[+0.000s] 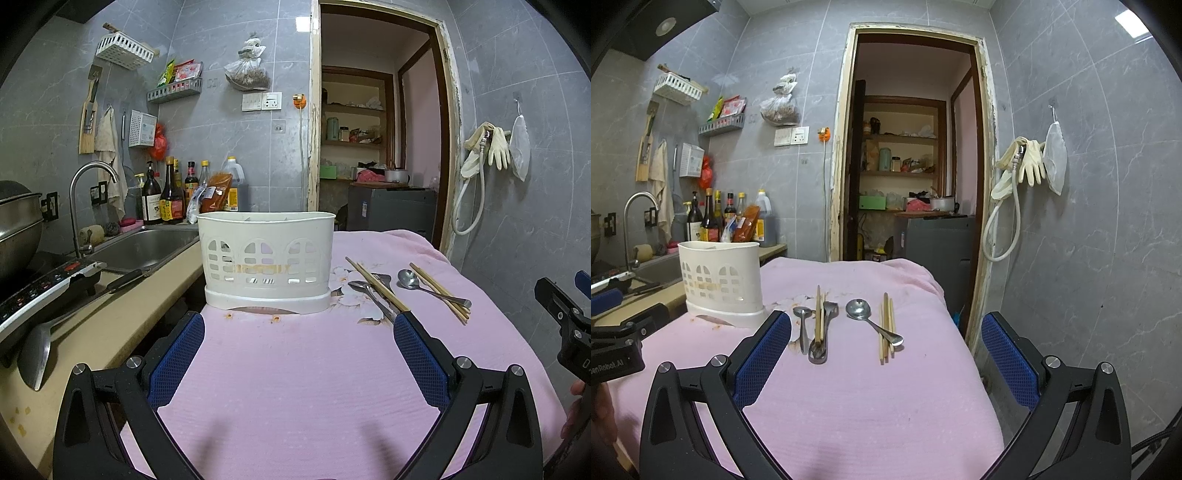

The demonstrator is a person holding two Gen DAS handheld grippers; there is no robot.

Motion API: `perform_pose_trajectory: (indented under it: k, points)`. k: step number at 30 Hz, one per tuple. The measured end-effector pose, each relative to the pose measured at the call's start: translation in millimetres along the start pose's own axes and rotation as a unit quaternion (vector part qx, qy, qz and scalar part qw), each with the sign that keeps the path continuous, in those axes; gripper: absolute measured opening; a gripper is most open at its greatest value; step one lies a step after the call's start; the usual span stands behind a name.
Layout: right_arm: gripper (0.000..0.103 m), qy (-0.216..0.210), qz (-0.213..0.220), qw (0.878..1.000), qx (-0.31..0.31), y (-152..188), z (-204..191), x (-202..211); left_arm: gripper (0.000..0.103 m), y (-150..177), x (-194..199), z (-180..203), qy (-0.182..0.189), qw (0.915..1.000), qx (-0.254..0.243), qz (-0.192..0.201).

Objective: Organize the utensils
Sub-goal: 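Grasp a steel spoon with the left gripper while the right gripper grasps a bamboo chopstick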

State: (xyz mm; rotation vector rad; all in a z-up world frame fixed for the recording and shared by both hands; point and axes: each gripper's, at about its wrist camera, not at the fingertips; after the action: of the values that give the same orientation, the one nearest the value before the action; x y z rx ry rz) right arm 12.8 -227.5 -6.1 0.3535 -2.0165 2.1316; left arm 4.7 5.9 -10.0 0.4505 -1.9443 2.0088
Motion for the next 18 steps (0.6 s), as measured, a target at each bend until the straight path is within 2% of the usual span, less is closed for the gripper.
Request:
perform_pose_trajectory:
  k: [7, 13, 18]
  points:
    - [0.103, -0.003, 0.002, 1.000, 0.009, 0.5, -0.4, -3.4, 0.100, -5.1, -5.8, -3.9, -0.001, 1.0000, 0.003, 0.000]
    - [0.103, -0.026, 0.005, 0.999, 0.034, -14.6, 7.8, -17.7, 0.100, -36.1, -25.9, -2.9, 0.054, 0.9979, 0.011, -0.033]
    - [0.103, -0.055, -0.005, 0.997, 0.057, -38.7, 25.0, -39.5, 0.100, -58.5, -52.1, 14.4, 0.094, 0.9922, -0.006, -0.082]
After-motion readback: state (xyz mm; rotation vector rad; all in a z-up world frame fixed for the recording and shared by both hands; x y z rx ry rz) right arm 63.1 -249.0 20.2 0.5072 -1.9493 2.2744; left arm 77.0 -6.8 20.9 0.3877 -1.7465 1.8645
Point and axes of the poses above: each gripper's, at about its wrist camera, not at the fingertips, and x roughly against the way its jaws point, z to its right, y to its underside, and after that the axes turned 7 degrees about -z, right-handed
